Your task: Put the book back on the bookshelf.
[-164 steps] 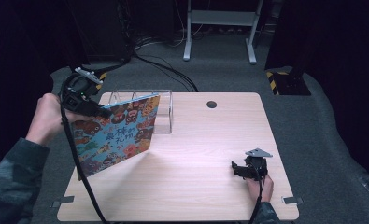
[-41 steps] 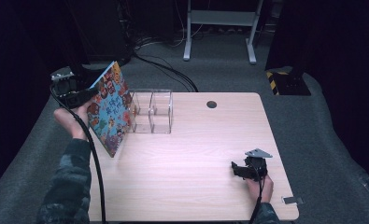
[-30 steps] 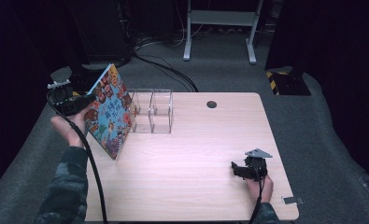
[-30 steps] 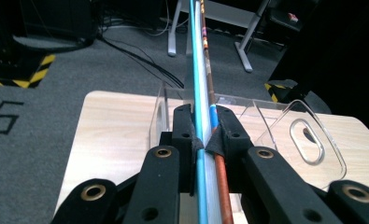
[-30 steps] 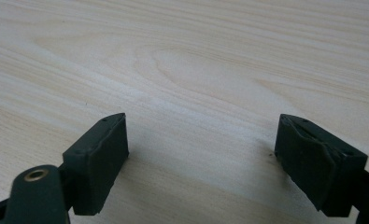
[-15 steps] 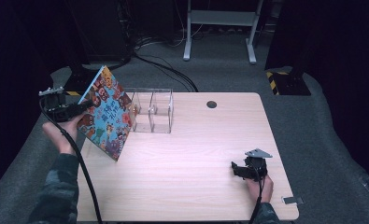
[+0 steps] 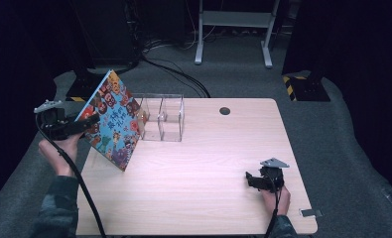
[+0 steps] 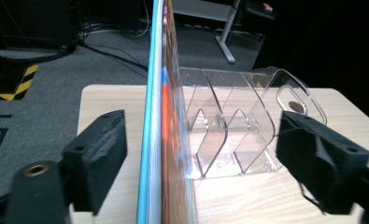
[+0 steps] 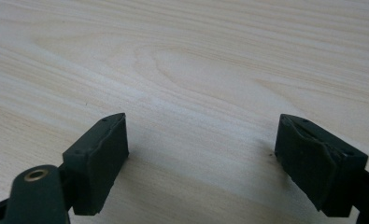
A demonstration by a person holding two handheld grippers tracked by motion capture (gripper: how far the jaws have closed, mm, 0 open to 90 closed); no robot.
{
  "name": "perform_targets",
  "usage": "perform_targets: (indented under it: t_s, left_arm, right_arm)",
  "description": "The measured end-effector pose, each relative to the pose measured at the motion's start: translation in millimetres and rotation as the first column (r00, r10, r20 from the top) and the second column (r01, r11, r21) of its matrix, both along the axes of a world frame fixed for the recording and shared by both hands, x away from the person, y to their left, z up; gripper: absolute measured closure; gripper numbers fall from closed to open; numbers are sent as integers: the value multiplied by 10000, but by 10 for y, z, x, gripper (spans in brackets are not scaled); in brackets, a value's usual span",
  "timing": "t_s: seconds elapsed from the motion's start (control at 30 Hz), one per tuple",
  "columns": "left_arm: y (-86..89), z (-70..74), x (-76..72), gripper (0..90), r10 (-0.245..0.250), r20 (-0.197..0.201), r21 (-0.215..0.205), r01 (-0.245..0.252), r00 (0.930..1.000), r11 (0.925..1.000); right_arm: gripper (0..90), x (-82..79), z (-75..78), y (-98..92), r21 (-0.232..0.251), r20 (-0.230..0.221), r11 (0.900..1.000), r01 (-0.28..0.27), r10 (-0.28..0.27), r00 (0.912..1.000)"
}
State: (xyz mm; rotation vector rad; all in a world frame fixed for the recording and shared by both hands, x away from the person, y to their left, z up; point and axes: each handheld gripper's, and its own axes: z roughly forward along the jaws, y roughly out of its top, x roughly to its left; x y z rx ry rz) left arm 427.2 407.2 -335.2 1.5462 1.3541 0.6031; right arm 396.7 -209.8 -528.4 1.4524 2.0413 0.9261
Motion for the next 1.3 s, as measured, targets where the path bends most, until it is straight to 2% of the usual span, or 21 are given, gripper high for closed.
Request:
perform_targets:
  t_s: [0.07, 0.17, 0.33, 0.47, 0.5, 0.6, 0.83, 1.07, 1.1, 1.17, 1.2, 1.27, 1.3]
  left_arm:
    - [-8, -30, -44, 132, -13, -90, 106, 13, 10000, 9999]
    - [-16, -109, -101, 89, 23, -37, 38, -23, 10000, 10000]
    - [-14, -275, -170, 87, 34, -170, 5, -33, 9999, 10000]
    - [-20, -419, -217, 112, -33, -53, -8, 32, 10000, 10000]
    - [-26, -459, -227, 150, -23, -88, -9, 23, 10000, 10000]
    - [-52, -601, -260, 192, -29, -179, -44, 28, 9998, 10000]
    - [-132, -920, -301, 318, 65, -289, -458, -78, 9996, 9989]
    - [-264, -1228, -265, 439, 389, -853, -783, -456, 9956, 9959]
    - [-279, -1268, -257, 470, 309, -953, -990, -404, 9950, 9943]
    - [-318, -1338, -236, 532, 446, -1223, -1294, -605, 9915, 9897]
    - [-325, -1377, -217, 570, 290, -1239, -1560, -483, 9919, 9866]
    - [-356, -1433, -202, 634, 503, -1219, -1900, -730, 9913, 9791]
    - [-351, -1445, -200, 673, 360, -1347, -2183, -651, 9902, 9737]
  right_arm:
    - [167, 0, 0, -3, -35, -5, 10000, -67, 67, 10000]
    - [167, 0, 1, -9, -93, -5, 9999, -109, 109, 9999]
    - [167, 1, 1, -5, -61, -3, 10000, -74, 74, 10000]
    - [167, 1, 0, -1, -25, -1, 10000, -42, 42, 10000]
    - [167, 0, 0, -5, -66, -2, 10000, -74, 74, 10000]
    - [168, 0, 0, -8, -99, 8, 9999, -99, 99, 10000]
    - [167, 0, -1, -8, -96, 24, 9999, -96, 97, 10000]
    - [168, 0, -1, -7, -96, 28, 9999, -93, 93, 10000]
    - [168, 0, -1, -7, -96, 26, 9999, -93, 93, 10000]
    - [168, 0, -1, -7, -96, 23, 9999, -91, 92, 10000]
    - [168, 0, -1, -7, -97, 27, 9999, -92, 92, 10000]
    - [168, 0, -1, -8, -100, 27, 9999, -94, 94, 10000]
    - [168, 0, -1, -7, -95, 26, 9999, -88, 88, 10000]
